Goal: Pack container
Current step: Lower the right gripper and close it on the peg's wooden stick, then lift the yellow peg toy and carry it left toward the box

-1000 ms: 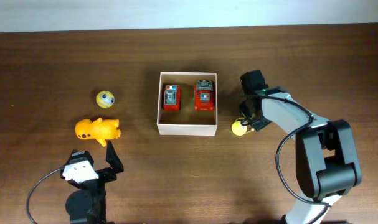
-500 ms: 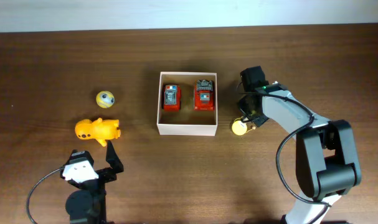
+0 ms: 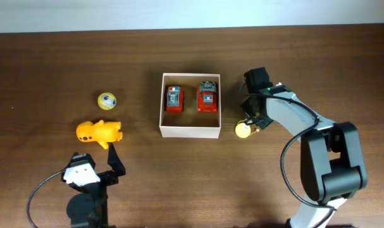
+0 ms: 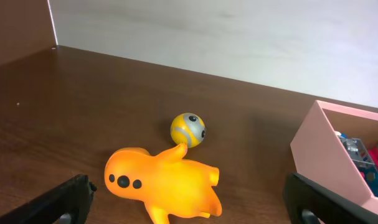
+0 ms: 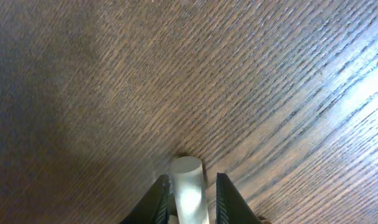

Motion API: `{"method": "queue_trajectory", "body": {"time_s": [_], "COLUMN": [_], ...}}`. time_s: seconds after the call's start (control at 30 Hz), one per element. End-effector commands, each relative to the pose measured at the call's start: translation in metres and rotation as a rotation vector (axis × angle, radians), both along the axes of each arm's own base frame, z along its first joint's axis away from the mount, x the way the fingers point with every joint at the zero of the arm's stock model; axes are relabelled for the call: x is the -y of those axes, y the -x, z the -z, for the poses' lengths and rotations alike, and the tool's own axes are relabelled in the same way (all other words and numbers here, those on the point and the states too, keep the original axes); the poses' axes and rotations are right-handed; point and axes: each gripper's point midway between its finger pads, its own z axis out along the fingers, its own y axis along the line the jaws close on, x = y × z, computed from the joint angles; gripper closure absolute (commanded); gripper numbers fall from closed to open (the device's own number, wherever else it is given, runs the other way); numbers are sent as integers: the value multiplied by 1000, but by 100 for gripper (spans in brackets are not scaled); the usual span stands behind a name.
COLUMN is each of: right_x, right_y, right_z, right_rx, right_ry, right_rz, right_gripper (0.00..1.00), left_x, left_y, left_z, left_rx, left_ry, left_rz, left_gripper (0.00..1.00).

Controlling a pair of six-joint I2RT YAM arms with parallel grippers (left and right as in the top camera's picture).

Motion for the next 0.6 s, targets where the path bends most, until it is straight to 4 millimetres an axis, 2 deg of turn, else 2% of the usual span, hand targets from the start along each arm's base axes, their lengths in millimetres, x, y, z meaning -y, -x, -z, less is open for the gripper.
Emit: {"method": "queue_trajectory", "body": {"time_s": [0.0, 0.37, 0.57], "right_x": [-1, -7, -19], "right_y": [-5, -3, 1], "right_z": [-1, 1, 13], "right_rx": [3, -2, -32], "right_ry": [-6, -7, -12], "right_rz": [-4, -19, -49], "right_gripper": [80, 75, 75], "left_x": [2, 2, 2], "left_y": [-1, -1, -1], "left_z": [2, 2, 2], "left_rx": [2, 2, 2], "left_ry": [3, 3, 3], "left_rz": [14, 14, 14], "left_gripper": [1, 1, 1]}}
